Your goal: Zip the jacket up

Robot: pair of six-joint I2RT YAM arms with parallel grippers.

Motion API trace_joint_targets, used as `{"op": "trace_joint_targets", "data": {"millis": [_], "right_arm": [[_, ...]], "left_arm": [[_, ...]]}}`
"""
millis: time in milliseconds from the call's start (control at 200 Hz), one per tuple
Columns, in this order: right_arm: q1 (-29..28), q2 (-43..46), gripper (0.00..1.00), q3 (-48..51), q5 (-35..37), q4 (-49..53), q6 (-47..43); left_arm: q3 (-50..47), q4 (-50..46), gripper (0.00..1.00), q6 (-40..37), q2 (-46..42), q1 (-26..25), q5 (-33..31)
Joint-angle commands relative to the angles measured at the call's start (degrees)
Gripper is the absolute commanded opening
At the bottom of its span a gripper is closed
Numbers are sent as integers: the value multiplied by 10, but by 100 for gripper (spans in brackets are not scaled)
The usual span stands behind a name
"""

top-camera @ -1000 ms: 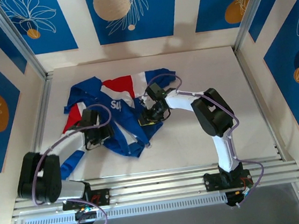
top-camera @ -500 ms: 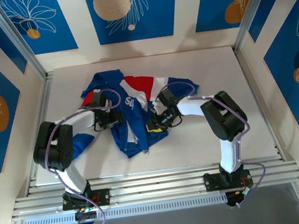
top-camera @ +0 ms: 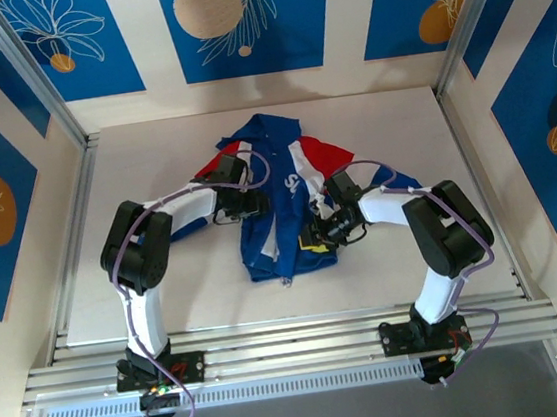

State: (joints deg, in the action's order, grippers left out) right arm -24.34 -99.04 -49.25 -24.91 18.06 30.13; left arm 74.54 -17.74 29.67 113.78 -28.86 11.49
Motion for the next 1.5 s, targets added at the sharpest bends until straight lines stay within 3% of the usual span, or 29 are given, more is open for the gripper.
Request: {"op": "trace_joint_targets", "data": {"millis": [0, 460, 760, 880, 955, 1055, 1201, 1356, 1496], "right_arm": [[3, 13, 34, 8, 9, 46, -13], [-16, 51, 34, 14, 39, 54, 7], [-44, 208, 45, -11, 179, 106, -7], [-60, 217, 45, -30, 184, 106, -9], [-81, 203, 45, -39, 183, 95, -2], [-109, 159, 43, -52, 170, 73, 12], [-147, 80, 39, -93, 151, 66, 25], [-166, 19, 28, -125, 129, 62, 29], [-160, -15, 22, -129, 116, 64, 35]], "left_arm": [[-23, -21, 54, 6, 15, -3, 3], [-84, -81, 60, -49, -99, 1, -9], [-116, -134, 61, -87, -223, 16, -14], [-167, -126, 61, -63, -282, 16, -3], [-211, -97, 61, -26, -310, 15, 42], [-281, -30, 63, 39, -341, 5, 98], [-365, 37, 64, 119, -384, -22, 100], [-420, 98, 55, 180, -414, -49, 109], [-444, 122, 32, 215, -435, -67, 84]]}}
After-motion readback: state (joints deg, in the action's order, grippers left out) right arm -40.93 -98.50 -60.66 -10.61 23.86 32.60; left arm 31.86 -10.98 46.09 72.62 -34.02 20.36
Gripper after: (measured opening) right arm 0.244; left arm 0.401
